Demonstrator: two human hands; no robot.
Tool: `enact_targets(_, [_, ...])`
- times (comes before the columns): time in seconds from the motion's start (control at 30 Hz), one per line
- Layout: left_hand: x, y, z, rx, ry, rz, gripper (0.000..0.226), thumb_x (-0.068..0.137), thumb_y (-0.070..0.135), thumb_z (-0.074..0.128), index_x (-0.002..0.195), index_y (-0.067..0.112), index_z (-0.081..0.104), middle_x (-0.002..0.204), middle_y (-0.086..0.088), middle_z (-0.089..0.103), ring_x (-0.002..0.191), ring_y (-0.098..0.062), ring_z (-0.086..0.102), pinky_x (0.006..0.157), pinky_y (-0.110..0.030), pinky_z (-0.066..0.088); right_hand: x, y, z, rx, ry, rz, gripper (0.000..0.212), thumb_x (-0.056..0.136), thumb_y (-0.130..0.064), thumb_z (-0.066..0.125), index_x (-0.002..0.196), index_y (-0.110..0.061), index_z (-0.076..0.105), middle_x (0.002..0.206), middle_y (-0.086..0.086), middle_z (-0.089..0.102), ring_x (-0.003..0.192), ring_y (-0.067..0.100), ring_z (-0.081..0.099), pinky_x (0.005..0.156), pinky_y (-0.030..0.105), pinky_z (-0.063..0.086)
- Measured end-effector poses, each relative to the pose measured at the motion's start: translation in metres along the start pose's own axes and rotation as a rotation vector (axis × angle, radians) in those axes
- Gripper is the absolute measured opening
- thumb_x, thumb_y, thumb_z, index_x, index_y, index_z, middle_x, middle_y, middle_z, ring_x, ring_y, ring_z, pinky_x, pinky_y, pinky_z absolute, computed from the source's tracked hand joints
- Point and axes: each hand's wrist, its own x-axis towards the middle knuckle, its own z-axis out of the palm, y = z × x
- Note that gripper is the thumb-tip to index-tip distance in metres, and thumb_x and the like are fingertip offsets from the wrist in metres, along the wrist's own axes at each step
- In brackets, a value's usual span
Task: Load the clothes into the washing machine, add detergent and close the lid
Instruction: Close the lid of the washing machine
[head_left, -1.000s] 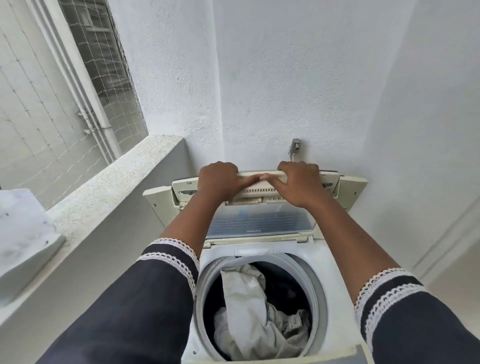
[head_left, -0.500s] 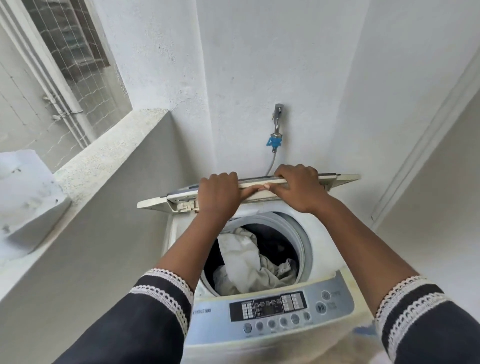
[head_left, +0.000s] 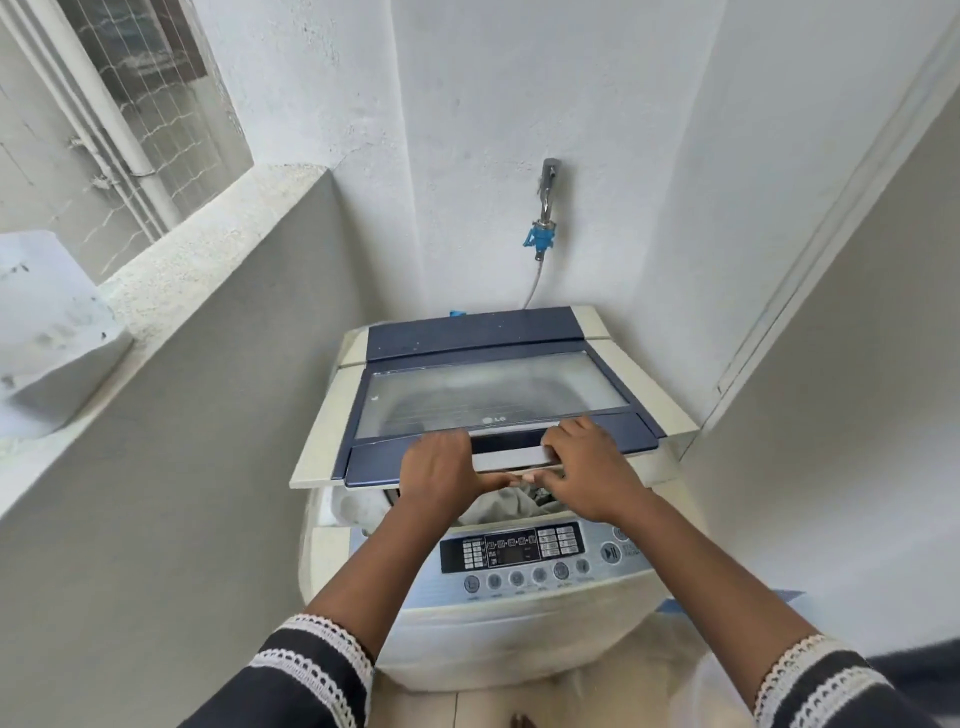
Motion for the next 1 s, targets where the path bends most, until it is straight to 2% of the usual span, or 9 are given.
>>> enact_targets(0.13, [-0.015,0.000,0.025,0.028,-0.073,0.042,0.066,0.084,0.076,0.047,0.105,0.014,0.057,0.106,-0.006,0.068,0.102,-0.026,0.061,0.081,-0.035,0.045,-0.013,0.005,0.019,0.003,-0.067,-0.014,0.035,0.086,-0.053,0.058,0.103,-0.023,0.056,0.105,-0.006,0.053,0.106,0.016,0.043,0.101,0.037,0.037])
enact_targets(0.2, [-0.023,-0.001,0.045,0.004,-0.125,0.036,0.058,0.095,0.066,0.037,0.107,0.013,0.058,0.109,-0.008,0.068,0.105,-0.028,0.060,0.085,-0.037,0.044,-0.024,0.010,0.034,-0.011,-0.162,-0.025,0.046,0.090,-0.054,0.055,0.123,-0.022,0.054,0.123,-0.003,0.054,0.120,0.017,0.042,0.111,0.039,0.032])
enact_targets(0.27, [-0.028,-0.003,0.065,-0.021,-0.167,0.033,0.047,0.103,0.051,0.032,0.111,0.013,0.059,0.114,-0.009,0.068,0.108,-0.030,0.059,0.089,-0.036,0.041,-0.038,0.016,0.052,0.014,-0.257,-0.017,0.066,0.094,-0.055,0.050,0.148,-0.017,0.038,0.151,0.001,0.040,0.142,0.020,0.029,0.121,0.039,0.020])
enact_targets(0.33, [-0.028,-0.006,0.077,-0.073,-0.170,0.035,0.036,0.104,0.040,0.037,0.112,0.014,0.060,0.115,-0.008,0.067,0.108,-0.029,0.058,0.091,-0.035,0.039,-0.053,0.021,0.068,0.062,-0.280,-0.024,0.076,0.097,-0.056,0.044,0.158,-0.018,0.019,0.164,-0.002,0.018,0.152,0.017,0.009,0.125,0.038,0.008])
enact_targets(0.43, [-0.020,-0.009,0.077,-0.170,-0.174,0.022,0.029,0.101,0.039,0.047,0.103,0.015,0.063,0.106,-0.005,0.068,0.102,-0.027,0.059,0.085,-0.034,0.040,-0.076,0.037,0.079,0.149,-0.103,0.003,0.066,0.096,-0.054,0.035,0.153,-0.021,0.033,0.161,-0.004,0.027,0.151,0.019,0.017,0.123,0.037,0.009])
enact_targets(0.53, [-0.014,-0.015,0.078,-0.249,-0.178,0.015,0.027,0.097,0.044,0.054,0.094,0.019,0.064,0.098,-0.001,0.069,0.096,-0.024,0.059,0.082,-0.032,0.038,-0.103,0.065,0.076,0.150,0.205,0.085,0.043,0.093,-0.030,0.042,0.127,-0.018,0.064,0.138,0.004,0.052,0.132,0.031,0.046,0.111,0.044,0.031])
enact_targets(0.6, [-0.014,-0.017,0.082,-0.258,-0.165,0.026,0.026,0.097,0.045,0.055,0.092,0.020,0.063,0.095,0.002,0.068,0.093,-0.022,0.058,0.087,-0.032,0.037,-0.118,0.083,0.073,0.117,0.294,0.158,0.038,0.083,-0.014,0.049,0.115,-0.017,0.071,0.129,0.008,0.057,0.121,0.034,0.053,0.103,0.049,0.040])
enact_targets(0.73, [-0.012,-0.017,0.089,-0.268,-0.110,0.036,0.027,0.095,0.047,0.056,0.088,0.022,0.061,0.089,0.005,0.067,0.087,-0.019,0.059,0.099,-0.035,0.037,-0.133,0.104,0.073,0.017,0.231,0.159,0.051,0.084,-0.020,0.036,0.121,-0.021,0.071,0.130,0.011,0.056,0.122,0.036,0.052,0.103,0.055,0.042])
enact_targets(1.0, [-0.011,-0.018,0.094,-0.289,-0.075,0.004,0.027,0.092,0.048,0.060,0.083,0.023,0.057,0.085,0.006,0.065,0.078,-0.014,0.048,0.093,-0.034,0.037,-0.132,0.101,0.082,-0.099,0.155,0.066,0.051,0.085,-0.019,0.038,0.127,-0.024,0.067,0.130,0.009,0.059,0.128,0.034,0.043,0.108,0.050,0.025])
